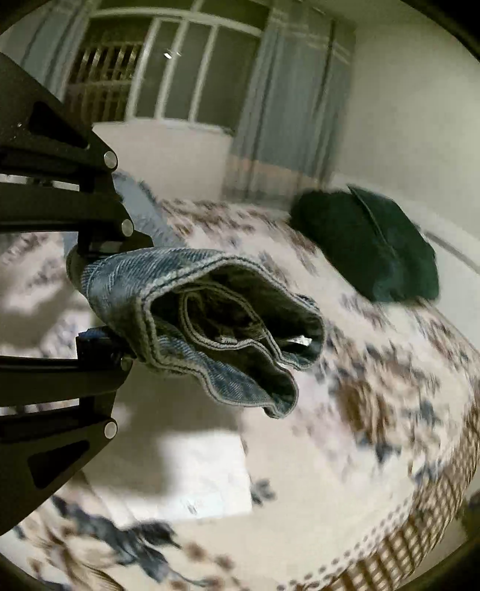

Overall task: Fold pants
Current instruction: 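Lay the folded shorts onto the white cloth and open both tools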

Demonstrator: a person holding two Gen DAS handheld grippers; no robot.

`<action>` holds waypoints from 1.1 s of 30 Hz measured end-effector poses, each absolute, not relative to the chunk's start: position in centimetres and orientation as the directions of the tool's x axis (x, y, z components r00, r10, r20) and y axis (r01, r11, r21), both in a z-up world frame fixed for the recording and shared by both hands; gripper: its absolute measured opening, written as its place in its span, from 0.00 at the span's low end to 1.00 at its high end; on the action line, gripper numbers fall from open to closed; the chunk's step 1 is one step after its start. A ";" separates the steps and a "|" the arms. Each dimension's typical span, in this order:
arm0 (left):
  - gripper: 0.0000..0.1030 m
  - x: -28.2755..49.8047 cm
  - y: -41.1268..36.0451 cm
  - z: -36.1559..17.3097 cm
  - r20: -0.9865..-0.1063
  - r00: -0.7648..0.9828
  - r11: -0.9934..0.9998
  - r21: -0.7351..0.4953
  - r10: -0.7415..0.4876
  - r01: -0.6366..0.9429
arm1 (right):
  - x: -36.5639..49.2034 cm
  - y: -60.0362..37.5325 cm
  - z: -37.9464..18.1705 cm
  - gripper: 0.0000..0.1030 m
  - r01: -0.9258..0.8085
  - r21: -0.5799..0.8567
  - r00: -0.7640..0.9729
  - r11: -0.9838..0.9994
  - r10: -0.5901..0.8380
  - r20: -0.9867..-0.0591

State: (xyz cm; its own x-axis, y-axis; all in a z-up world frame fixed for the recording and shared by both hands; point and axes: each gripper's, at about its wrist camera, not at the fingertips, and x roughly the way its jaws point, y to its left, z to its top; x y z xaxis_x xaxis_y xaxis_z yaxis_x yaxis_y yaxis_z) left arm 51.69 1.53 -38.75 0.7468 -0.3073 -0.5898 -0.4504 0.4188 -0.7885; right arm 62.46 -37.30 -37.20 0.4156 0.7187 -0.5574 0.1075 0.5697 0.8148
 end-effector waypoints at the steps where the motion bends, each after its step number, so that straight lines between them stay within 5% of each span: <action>1: 0.17 52.8 1.3 -40.8 -0.611 0.720 0.454 -0.771 -0.329 -0.446 | 62.4 -37.9 -39.4 0.26 0.137 0.805 0.420 0.577 0.702 -0.575; 7: 0.18 53.0 0.4 -51.2 -0.731 0.558 0.559 -0.671 -0.392 -0.487 | 59.1 -39.9 -49.7 0.27 0.281 0.789 0.415 0.546 0.673 -0.613; 16: 0.22 50.7 0.2 -50.9 -0.735 0.515 0.569 -0.673 -0.442 -0.473 | 56.5 -39.5 -53.5 0.31 0.324 0.774 0.421 0.544 0.649 -0.633; 22: 0.28 49.9 0.7 -50.1 -0.750 0.464 0.586 -0.659 -0.471 -0.471 | 55.4 -39.6 -53.0 0.48 0.339 0.642 0.349 0.688 0.542 -0.765; 25: 0.40 49.7 0.4 -48.5 -0.795 0.439 0.663 -0.598 -0.419 -0.450 | 54.8 -39.1 -52.2 0.50 0.311 0.551 0.327 0.774 0.457 -0.827; 27: 0.73 49.5 0.3 -47.1 -0.841 0.416 0.742 -0.516 -0.346 -0.427 | 54.4 -38.0 -50.9 0.51 0.278 0.473 0.310 0.836 0.388 -0.868; 28: 0.82 49.5 0.2 -46.6 -0.855 0.414 0.774 -0.482 -0.313 -0.411 | 54.4 -37.3 -50.3 0.54 0.262 0.431 0.307 0.864 0.348 -0.886; 33: 0.93 50.1 -2.0 -43.4 -0.908 0.415 0.948 -0.174 -0.050 -0.266 | 52.3 -33.4 -46.8 0.85 0.167 0.190 0.332 0.968 0.126 -0.935</action>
State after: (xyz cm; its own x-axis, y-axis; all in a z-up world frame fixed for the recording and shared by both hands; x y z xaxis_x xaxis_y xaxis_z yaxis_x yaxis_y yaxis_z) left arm 50.14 -2.01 -43.36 0.4150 -0.0497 -0.9085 -0.2663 0.9481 -0.1735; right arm 52.35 -33.38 -46.84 0.3323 0.1258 -0.9347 0.1670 0.9676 0.1896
